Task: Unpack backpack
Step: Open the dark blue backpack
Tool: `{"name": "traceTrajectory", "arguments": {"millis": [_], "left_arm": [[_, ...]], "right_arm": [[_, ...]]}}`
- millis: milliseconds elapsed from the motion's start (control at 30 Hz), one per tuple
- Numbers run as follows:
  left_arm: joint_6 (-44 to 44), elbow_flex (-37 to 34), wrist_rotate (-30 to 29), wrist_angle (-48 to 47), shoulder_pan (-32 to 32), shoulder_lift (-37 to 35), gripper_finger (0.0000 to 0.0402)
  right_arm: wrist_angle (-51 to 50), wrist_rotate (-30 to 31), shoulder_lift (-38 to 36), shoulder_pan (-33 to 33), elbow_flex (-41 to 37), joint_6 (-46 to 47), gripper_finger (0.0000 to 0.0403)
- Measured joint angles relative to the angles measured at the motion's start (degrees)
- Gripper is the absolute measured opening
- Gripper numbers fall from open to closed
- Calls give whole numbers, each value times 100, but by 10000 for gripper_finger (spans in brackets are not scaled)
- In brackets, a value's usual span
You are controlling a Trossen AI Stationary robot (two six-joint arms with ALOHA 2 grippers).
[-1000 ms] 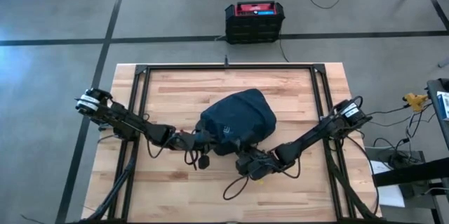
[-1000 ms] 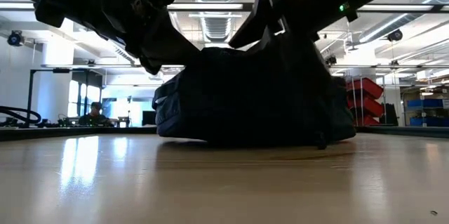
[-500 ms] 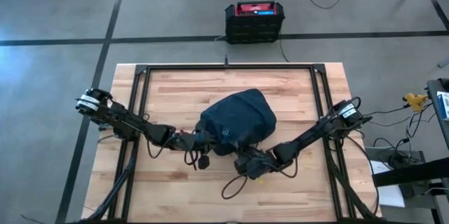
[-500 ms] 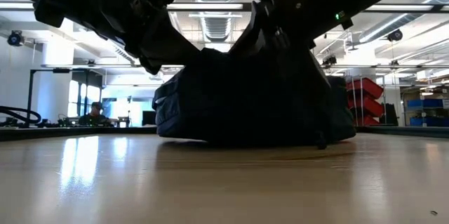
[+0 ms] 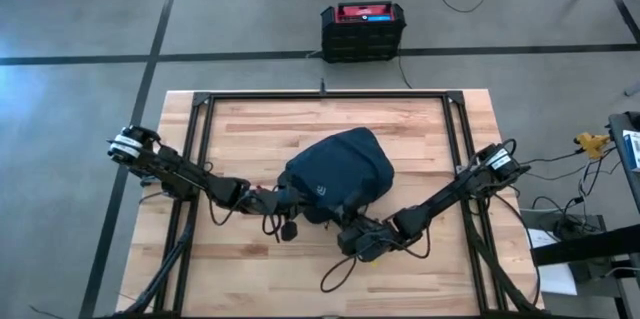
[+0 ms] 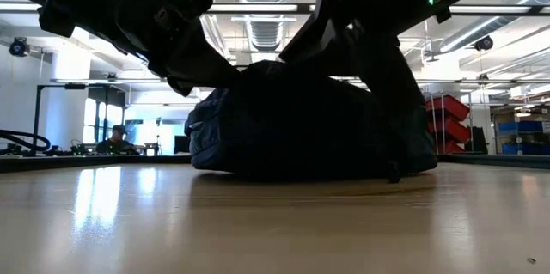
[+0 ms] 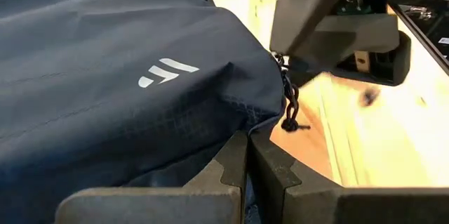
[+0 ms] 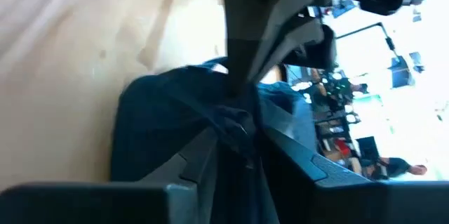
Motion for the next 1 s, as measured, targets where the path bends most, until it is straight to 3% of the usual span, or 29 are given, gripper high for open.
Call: {"name": "traceTrajectory", "arguments": {"millis": [200,467,800,1000], "left_arm": [[-61,0,0,15,0,0,0],[-67,0,0,26,0,0,0],[-222,-295,-521,-31,2,0,0],[-285,-469,-651,15,-18,0,0]], "right_arm": [[3,-54,0,-23,0,71,84],[41,-49,-4,-39,0,163,6],[-150,150,-194,203,-2,527,2],[-1549,171,-561,258,-2,2110,1]]}}
